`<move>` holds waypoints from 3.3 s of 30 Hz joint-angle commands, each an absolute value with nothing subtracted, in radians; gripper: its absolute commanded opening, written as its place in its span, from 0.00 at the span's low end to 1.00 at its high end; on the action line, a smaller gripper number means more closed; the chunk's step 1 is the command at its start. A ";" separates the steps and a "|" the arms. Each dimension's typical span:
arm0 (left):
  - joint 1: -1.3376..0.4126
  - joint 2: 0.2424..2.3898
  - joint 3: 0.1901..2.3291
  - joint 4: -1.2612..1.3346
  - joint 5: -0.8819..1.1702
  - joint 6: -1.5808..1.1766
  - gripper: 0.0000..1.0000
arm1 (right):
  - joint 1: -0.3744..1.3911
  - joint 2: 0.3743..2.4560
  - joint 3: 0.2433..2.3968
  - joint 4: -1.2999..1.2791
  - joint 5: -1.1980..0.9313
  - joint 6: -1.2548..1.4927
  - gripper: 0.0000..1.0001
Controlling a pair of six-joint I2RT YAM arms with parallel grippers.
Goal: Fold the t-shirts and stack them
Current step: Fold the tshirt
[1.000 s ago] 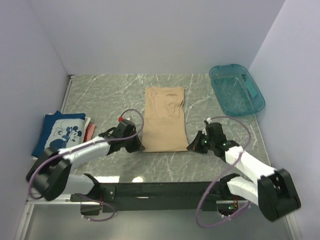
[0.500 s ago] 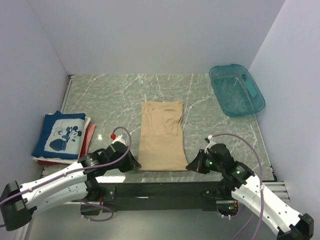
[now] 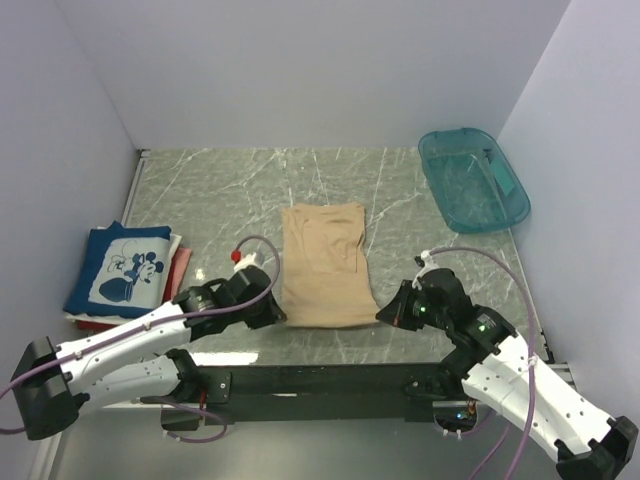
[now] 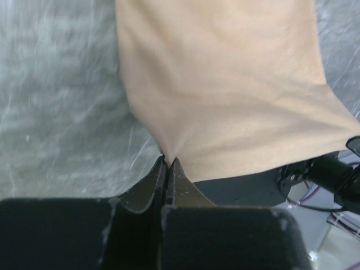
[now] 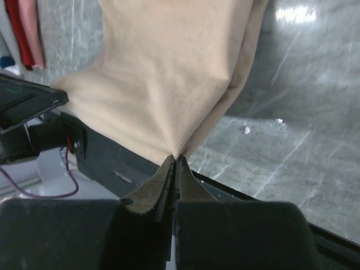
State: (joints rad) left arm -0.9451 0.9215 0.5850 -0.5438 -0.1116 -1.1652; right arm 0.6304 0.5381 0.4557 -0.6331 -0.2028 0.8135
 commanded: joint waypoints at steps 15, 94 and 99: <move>-0.631 1.252 0.992 -0.520 0.027 -0.855 0.01 | 0.497 0.961 0.828 -0.494 -0.169 0.635 0.00; -0.511 2.051 1.367 -0.298 0.031 -0.911 0.01 | 0.459 2.014 1.441 -0.437 0.021 0.537 0.41; -0.551 1.999 1.273 -0.270 0.018 -0.928 0.01 | 0.491 1.959 1.330 -0.426 0.044 0.537 0.43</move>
State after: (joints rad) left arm -0.5083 2.0235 1.3430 -0.2386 0.0296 -0.9131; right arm 0.4614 2.0029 1.3949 -0.4229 0.0055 0.5488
